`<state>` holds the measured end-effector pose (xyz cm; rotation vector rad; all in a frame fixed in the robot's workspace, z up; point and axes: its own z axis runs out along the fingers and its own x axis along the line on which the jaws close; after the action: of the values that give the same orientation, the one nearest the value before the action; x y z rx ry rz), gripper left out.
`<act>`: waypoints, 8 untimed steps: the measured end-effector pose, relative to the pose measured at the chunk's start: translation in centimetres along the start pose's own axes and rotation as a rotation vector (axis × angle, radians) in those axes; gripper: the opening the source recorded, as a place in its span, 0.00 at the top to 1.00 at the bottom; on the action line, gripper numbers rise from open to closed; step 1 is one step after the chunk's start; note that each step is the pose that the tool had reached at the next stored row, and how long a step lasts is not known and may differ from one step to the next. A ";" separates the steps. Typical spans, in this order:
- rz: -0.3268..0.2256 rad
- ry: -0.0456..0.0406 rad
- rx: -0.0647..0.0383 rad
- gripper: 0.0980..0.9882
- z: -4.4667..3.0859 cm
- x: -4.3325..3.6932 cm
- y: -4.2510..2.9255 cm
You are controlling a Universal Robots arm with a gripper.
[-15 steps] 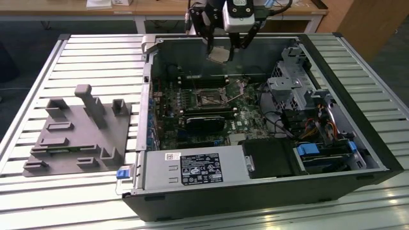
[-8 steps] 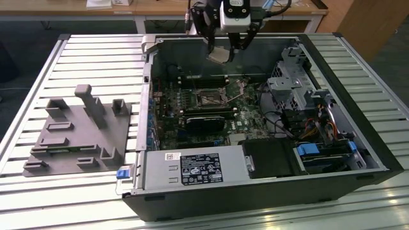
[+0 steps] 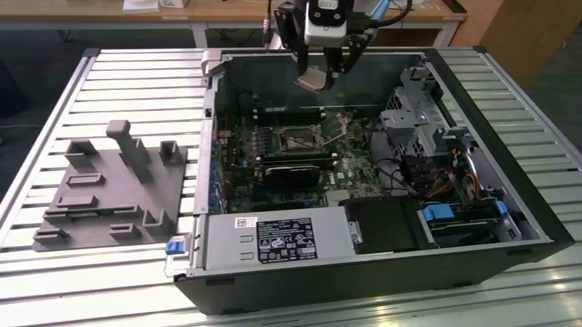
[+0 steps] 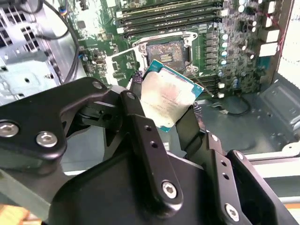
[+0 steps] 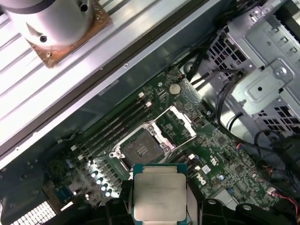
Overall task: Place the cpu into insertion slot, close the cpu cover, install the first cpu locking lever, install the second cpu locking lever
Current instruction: 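Place the cpu into insertion slot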
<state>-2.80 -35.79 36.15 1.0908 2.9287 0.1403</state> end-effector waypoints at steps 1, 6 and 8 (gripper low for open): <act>0.018 -0.0016 0.000 0.50 0.02 0.00 0.00; 0.109 -0.0097 -0.002 0.50 0.12 0.00 -0.01; 0.145 -0.0129 -0.003 0.50 0.16 0.00 -0.02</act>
<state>-2.80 -35.80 35.99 1.2985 2.8358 0.1380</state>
